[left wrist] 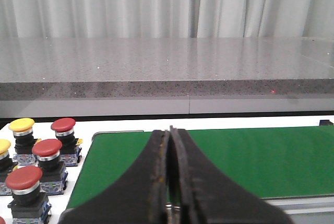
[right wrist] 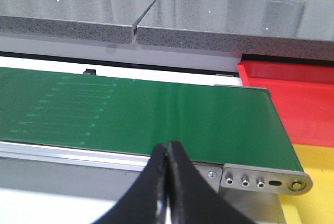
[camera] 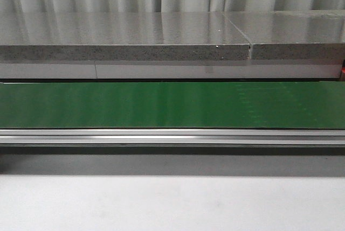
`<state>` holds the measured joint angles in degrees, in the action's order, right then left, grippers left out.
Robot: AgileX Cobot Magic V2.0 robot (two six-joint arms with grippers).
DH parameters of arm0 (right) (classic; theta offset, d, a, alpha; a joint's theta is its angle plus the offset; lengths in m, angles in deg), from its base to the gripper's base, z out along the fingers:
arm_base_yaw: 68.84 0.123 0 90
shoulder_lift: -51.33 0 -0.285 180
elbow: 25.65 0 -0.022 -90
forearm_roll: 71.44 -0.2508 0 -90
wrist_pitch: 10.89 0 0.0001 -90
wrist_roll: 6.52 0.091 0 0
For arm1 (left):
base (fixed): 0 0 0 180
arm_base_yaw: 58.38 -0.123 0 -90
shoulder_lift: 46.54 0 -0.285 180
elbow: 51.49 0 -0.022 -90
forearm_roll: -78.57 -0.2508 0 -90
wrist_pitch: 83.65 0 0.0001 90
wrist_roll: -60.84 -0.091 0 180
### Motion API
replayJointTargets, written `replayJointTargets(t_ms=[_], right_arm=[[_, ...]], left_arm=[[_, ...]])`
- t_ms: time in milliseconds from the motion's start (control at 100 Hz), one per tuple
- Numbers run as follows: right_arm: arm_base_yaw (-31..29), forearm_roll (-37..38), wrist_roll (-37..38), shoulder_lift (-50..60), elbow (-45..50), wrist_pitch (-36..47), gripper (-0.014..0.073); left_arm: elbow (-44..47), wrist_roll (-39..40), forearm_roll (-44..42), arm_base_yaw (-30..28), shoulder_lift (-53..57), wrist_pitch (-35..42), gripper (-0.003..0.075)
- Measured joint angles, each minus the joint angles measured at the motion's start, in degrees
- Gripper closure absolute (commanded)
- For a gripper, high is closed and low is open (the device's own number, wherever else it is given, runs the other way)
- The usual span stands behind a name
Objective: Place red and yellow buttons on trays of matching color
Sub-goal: 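Move the left gripper down over a red push-button and grasp it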
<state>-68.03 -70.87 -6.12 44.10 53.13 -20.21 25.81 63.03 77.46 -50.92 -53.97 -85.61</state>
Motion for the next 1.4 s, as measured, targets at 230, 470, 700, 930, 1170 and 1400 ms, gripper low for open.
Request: replayJointTargets(t_ms=[230,470,700,930,1170,1400], right_arm=[[0.0,0.0,0.0,0.0,0.0,0.0,0.0662],[0.0,0.0,0.0,0.0,0.0,0.0,0.0662],[0.0,0.0,0.0,0.0,0.0,0.0,0.0662],[0.0,0.0,0.0,0.0,0.0,0.0,0.0662],[0.0,0.0,0.0,0.0,0.0,0.0,0.0662],[0.0,0.0,0.0,0.0,0.0,0.0,0.0662]], left_arm=[[0.0,0.0,0.0,0.0,0.0,0.0,0.0739],[-0.13,0.0,1.78,0.0,0.0,1.96,0.0739],[-9.99,0.0,3.26,0.0,-1.47,-6.04,0.0739],[-30.98,0.0,3.02,0.0,-16.61,-25.36,0.0739],[-47.09,0.0,2.81,0.0,-33.78,-40.39,0.0739],[-49.61,0.0,3.04,0.0,-43.68,-46.79,0.0739]])
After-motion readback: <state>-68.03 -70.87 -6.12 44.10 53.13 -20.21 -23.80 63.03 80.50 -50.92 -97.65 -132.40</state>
